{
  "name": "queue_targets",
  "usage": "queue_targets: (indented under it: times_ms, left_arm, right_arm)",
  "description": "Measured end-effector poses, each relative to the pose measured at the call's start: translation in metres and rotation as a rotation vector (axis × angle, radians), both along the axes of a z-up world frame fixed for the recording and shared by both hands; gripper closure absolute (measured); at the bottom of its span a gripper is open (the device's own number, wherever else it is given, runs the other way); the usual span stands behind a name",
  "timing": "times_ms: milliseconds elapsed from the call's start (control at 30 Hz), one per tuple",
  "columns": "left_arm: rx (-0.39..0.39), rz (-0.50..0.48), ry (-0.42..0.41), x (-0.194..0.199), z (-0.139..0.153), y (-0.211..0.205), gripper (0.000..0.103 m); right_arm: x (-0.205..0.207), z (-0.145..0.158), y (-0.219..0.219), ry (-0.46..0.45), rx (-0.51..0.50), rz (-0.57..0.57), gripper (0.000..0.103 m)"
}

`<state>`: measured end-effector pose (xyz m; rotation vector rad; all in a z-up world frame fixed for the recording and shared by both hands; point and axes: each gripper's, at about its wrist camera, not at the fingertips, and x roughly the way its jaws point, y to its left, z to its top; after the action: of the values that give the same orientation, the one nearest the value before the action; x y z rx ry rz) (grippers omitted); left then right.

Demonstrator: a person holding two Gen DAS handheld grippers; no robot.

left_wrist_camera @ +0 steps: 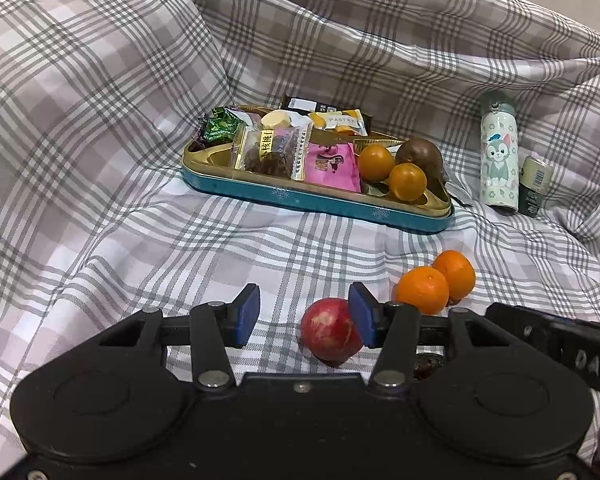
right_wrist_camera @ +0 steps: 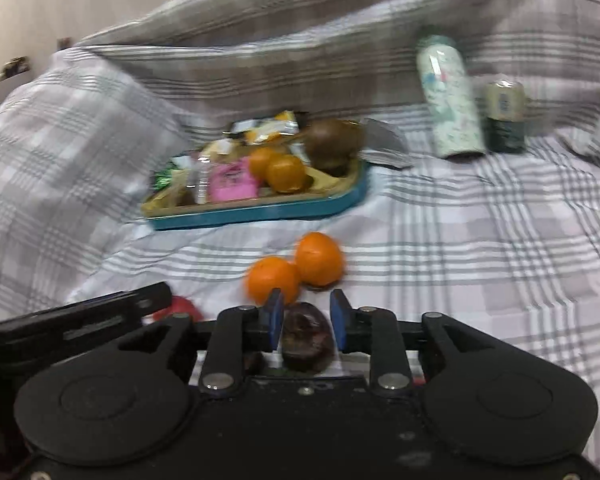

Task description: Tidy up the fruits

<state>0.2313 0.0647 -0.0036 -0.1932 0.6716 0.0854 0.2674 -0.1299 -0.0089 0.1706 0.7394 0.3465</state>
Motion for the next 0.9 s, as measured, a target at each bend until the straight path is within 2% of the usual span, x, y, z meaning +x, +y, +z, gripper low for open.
queue_targets:
  times_ms: [133,333,433,500,633,733,800,900]
  left_arm:
    - [-0.005,-0.001,0.002,0.000,0.000,0.000,0.045]
    - [-0.013,-0.010,0.004,-0.001,0.000,0.001,0.045]
    - [-0.018,-0.018,0.005,0.000,0.000,0.001,0.046]
    - [-0.021,-0.024,0.005,0.000,0.000,0.000,0.046]
    - [-0.023,-0.033,0.004,-0.001,0.000,-0.001,0.046]
    - [-0.032,-0.044,0.009,-0.001,0.000,-0.002,0.046]
    - [-0.037,-0.054,0.012,0.000,0.000,-0.003,0.046]
    - [-0.025,-0.066,0.012,-0.001,-0.001,-0.007,0.046]
  right_arm:
    - [0.005,-0.007,-0.001,0.054,0.005,0.009,0.066]
    - [0.006,-0.017,0.014,0.080,-0.073,0.043,0.062]
    - [0.003,-0.015,0.013,0.055,-0.082,0.035,0.070]
    - [0.002,-0.011,0.008,0.023,-0.085,0.002,0.079]
    - [0.010,-0.010,-0.003,0.014,-0.101,-0.093,0.080]
    - [0.012,-0.009,-0.009,0.010,-0.094,-0.116,0.080]
    - [0.009,-0.009,-0.005,-0.020,-0.132,-0.117,0.079]
    - [0.003,-0.007,0.002,-0.050,-0.148,-0.068,0.069]
